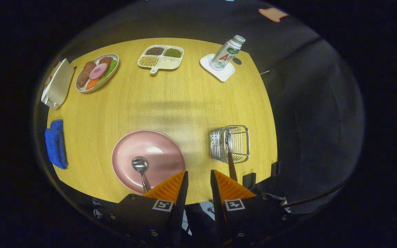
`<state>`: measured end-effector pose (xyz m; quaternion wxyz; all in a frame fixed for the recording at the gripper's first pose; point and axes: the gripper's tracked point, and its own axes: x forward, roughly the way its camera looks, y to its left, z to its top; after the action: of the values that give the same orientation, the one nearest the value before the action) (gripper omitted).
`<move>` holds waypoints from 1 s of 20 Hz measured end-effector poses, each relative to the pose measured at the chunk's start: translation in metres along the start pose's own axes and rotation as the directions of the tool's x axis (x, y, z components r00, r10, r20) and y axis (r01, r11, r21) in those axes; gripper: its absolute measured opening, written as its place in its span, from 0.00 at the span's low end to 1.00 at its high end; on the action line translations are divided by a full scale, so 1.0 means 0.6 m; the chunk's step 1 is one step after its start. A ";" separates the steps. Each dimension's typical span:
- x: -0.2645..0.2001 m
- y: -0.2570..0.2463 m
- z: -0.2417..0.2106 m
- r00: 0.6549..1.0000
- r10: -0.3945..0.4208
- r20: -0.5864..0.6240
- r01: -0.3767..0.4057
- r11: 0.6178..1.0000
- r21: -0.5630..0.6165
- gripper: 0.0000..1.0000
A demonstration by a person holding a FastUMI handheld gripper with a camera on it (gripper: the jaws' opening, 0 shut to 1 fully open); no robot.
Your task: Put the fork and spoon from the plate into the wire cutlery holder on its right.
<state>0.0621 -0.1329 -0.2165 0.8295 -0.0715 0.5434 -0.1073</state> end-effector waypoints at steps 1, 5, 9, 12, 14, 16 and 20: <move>0.002 0.014 -0.004 1.000 0.014 0.000 -0.014 1.000 -0.007 0.40; 0.014 0.062 -0.025 0.999 0.048 -0.013 -0.049 0.998 -0.041 0.40; 0.033 0.104 -0.051 0.996 0.082 -0.040 -0.084 0.994 -0.065 0.40; 0.049 0.134 -0.072 0.992 0.105 -0.063 -0.110 0.991 -0.078 0.40; 0.061 0.151 -0.086 0.990 0.120 -0.080 -0.127 0.988 -0.082 0.40; 0.073 0.167 -0.101 0.986 0.138 -0.095 -0.146 0.986 -0.081 0.40; 0.099 0.196 -0.127 0.978 0.167 -0.122 -0.177 0.981 -0.083 0.40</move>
<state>0.0273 -0.0345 -0.3274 0.7989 -0.0568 0.5986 -0.0134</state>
